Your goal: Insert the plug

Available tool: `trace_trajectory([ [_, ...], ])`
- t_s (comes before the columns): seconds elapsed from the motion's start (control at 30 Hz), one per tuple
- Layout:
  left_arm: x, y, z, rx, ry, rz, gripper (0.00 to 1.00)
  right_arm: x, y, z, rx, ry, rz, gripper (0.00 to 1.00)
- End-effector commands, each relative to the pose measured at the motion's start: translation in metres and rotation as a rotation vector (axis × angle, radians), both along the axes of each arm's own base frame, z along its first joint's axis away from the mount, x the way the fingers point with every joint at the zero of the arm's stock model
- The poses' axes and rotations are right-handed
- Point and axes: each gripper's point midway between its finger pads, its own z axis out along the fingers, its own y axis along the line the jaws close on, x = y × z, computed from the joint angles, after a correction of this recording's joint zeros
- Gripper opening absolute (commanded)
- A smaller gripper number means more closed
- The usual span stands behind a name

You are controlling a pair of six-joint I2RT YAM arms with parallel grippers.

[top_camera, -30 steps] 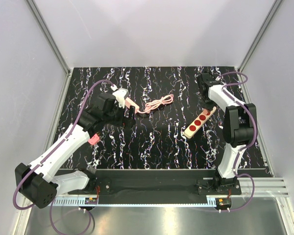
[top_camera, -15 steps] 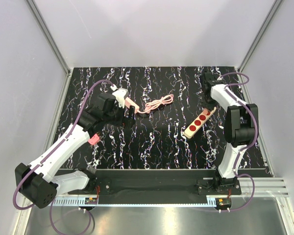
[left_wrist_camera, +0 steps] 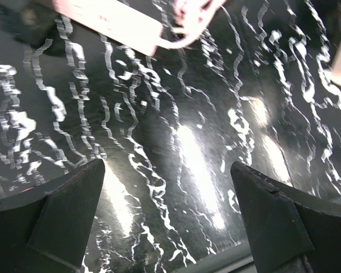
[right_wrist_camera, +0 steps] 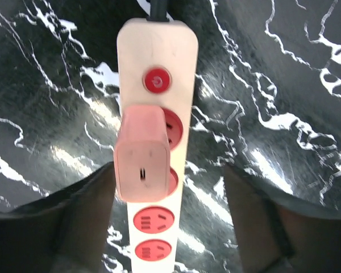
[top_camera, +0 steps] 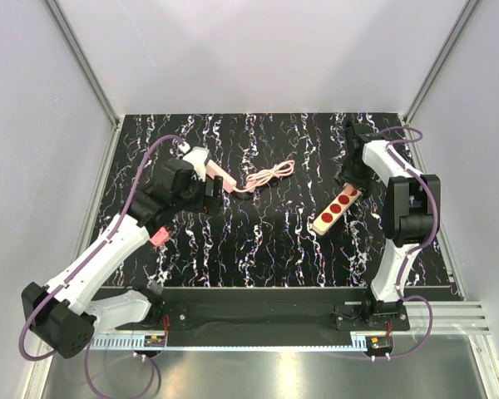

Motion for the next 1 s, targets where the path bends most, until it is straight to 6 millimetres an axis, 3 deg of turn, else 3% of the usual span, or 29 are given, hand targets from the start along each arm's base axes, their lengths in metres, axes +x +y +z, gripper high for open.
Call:
trace_trajectory([
  [0.0, 0.013, 0.016, 0.018, -0.002, -0.093, 0.123, 0.99, 0.011, -0.002, 0.034, -0.004, -0.051, 0.030, 0.89],
  [0.1, 0.019, 0.028, 0.021, 0.022, -0.117, 0.200, 0.99, 0.012, -0.004, 0.053, -0.014, -0.088, 0.038, 1.00],
  [0.27, 0.029, 0.056, 0.019, 0.071, -0.145, 0.398, 0.99, 0.005, 0.000, 0.086, 0.011, -0.157, 0.062, 1.00],
  [0.37, 0.030, 0.064, 0.024, -0.003, -0.117, 0.525, 0.99, -0.007, 0.008, 0.097, 0.057, -0.190, 0.106, 1.00],
  [0.4, 0.029, 0.067, 0.023, -0.022, -0.105, 0.553, 0.99, -0.015, 0.013, 0.092, 0.074, -0.180, 0.132, 1.00],
  [0.43, 0.028, 0.074, 0.022, -0.045, -0.086, 0.588, 0.98, -0.016, 0.021, 0.105, 0.112, -0.236, 0.161, 1.00],
  [0.5, 0.027, 0.082, 0.017, -0.115, -0.047, 0.676, 0.96, -0.021, 0.029, 0.109, 0.151, -0.270, 0.207, 1.00],
  [0.53, 0.025, 0.097, 0.010, -0.120, -0.012, 0.743, 0.93, -0.024, 0.039, 0.114, 0.198, -0.314, 0.244, 1.00],
  [0.6, 0.022, 0.109, -0.004, -0.166, 0.061, 0.827, 0.92, -0.028, 0.050, 0.118, 0.235, -0.357, 0.276, 1.00],
  [0.63, 0.020, 0.128, -0.018, -0.151, 0.118, 0.911, 0.91, -0.029, 0.061, 0.122, 0.270, -0.401, 0.313, 1.00],
  [0.7, 0.015, 0.143, -0.040, -0.160, 0.210, 1.001, 0.91, -0.035, 0.082, 0.119, 0.351, -0.419, 0.368, 1.00],
  [0.8, 0.009, 0.182, -0.080, -0.113, 0.375, 1.164, 0.85, -0.038, 0.115, 0.128, 0.418, -0.463, 0.456, 1.00],
  [0.83, 0.009, 0.188, -0.086, -0.101, 0.400, 1.184, 0.79, -0.039, 0.127, 0.129, 0.436, -0.465, 0.497, 1.00],
  [0.97, 0.015, 0.214, -0.101, 0.025, 0.425, 1.224, 0.68, -0.039, 0.147, 0.130, 0.456, -0.463, 0.556, 1.00],
])
